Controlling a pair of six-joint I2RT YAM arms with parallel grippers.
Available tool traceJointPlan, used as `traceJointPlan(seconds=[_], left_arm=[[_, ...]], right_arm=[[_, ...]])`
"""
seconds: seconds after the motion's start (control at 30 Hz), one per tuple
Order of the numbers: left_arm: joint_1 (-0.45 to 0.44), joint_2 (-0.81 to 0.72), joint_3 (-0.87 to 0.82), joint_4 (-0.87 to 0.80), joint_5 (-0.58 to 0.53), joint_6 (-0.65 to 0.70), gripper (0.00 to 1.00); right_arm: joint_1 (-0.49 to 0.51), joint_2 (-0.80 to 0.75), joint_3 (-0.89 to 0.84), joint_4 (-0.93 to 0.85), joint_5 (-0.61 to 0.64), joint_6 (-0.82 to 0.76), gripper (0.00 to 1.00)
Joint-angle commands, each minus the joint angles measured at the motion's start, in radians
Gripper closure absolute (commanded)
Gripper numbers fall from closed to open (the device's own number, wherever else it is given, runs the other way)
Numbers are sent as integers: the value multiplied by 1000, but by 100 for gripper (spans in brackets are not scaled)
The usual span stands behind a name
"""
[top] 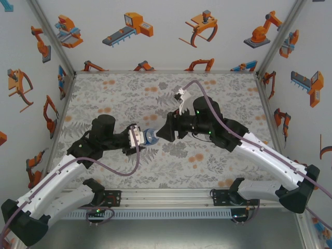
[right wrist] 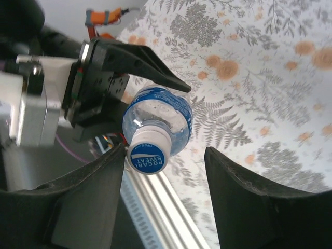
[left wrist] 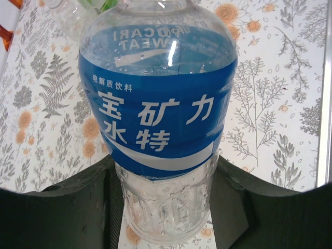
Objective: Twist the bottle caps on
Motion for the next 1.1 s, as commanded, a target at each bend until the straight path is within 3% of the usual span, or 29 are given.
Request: traceJointPlan(seconds=[0.0,0.2,0.3,0.77,1.07], left_arm=[[-5,-8,8,13,89,23,100],[-5,9,19,-17,147,45,100],[-5,12,21,-26,160,52,100],[-5,28,31,-43,167,56,100],[-6,23,31,-43,166,56,100]], right_arm=[[-4,-5,69,-94,-119,-343,41],[-4,-12,85,-150,-287,-686,41],[-2,-14,81,-136,-320,-775,41],[-2,18,84,-96,-370,-804,54],[-1,23,64,-89,-355,-802,56]])
